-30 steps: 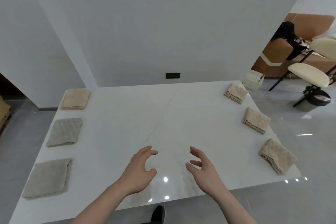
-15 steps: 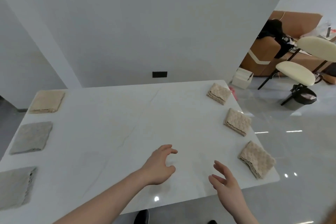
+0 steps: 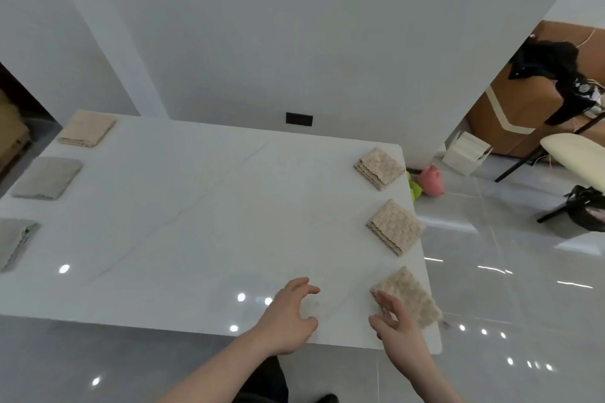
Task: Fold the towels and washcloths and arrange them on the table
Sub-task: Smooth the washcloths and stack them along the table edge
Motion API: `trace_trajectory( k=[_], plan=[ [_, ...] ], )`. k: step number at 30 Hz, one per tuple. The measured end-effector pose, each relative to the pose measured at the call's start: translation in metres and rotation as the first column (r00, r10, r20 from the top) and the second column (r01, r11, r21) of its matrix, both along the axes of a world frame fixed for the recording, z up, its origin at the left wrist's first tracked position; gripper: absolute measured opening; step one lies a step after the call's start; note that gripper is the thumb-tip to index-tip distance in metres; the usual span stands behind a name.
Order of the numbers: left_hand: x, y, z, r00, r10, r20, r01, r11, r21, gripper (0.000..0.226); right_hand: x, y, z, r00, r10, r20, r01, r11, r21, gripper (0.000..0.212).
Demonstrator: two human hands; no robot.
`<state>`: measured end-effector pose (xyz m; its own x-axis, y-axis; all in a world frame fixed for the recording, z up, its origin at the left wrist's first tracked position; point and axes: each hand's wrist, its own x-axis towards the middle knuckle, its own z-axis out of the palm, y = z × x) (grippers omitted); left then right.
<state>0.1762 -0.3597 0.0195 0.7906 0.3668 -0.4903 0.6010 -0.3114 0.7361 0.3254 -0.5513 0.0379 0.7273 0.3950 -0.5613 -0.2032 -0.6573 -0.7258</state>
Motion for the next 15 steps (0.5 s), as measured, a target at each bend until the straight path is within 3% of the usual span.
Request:
trace_trajectory(
  k=[6, 15],
  plan=[
    [0.02, -0.017, -0.013, 0.997, -0.027, -0.075, 0.025, 0.999, -0.022, 0.061, 0.047, -0.019, -0.01, 0.999, -0.006, -0.035, 0.005, 1.0, -0.029, 0.048],
    [0.131, -0.022, -0.043, 0.974, -0.144, -0.176, 0.138, 0.989, -0.045, 0.063, 0.087, -0.071, -0.054, 0.956, -0.279, -0.091, 0.262, 0.95, -0.169, 0.058]
  ],
)
